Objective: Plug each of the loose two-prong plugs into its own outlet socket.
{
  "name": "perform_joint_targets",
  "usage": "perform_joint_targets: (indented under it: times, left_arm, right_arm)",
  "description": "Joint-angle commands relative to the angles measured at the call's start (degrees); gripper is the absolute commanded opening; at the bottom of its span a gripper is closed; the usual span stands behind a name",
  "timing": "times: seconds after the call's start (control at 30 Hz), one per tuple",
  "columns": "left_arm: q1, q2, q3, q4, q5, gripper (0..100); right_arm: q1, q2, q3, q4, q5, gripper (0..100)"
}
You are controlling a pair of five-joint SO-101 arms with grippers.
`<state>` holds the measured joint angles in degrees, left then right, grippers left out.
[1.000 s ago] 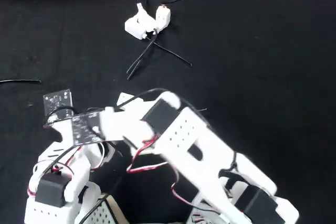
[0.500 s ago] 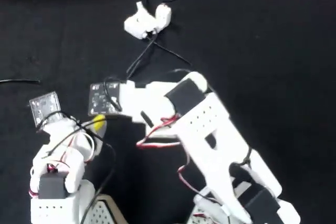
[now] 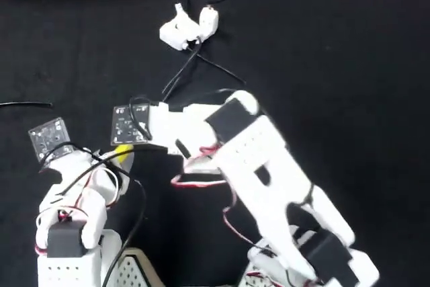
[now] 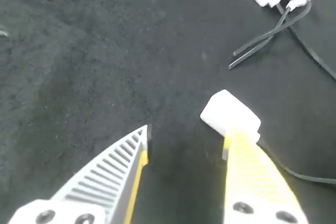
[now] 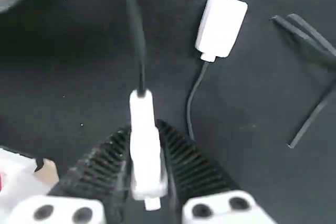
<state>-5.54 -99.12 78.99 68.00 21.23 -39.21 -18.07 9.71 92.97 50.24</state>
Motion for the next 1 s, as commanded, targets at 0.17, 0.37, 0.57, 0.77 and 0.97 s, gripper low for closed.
perform_joint_targets:
  times: [0.17,0.37,0.57,0.77,0.97]
  left_arm:
    - [-0.1,0.1,-4.8,2.6,0.8,23]
    - [-0.1,-0.3,-2.2,1.3,0.7,23]
    - [-0.3,-0.3,-1.5,0.9,0.6,23]
    - [-0.5,-0.3,-0.7,1.1,-2.6,23]
    - [-0.5,-0.3,-0.5,1.3,-2.9,23]
  right_arm:
    - [0.5,14.0,2.5,-11.0,0.0,1.4]
    - [0.5,19.7,-4.4,-7.8,-2.5,1.5]
    - [0.7,20.5,-11.1,-0.1,-2.9,9.1]
    - [0.5,20.3,-9.0,1.4,-2.5,25.8]
    - [0.5,20.6,-8.4,1.4,-2.4,23.9]
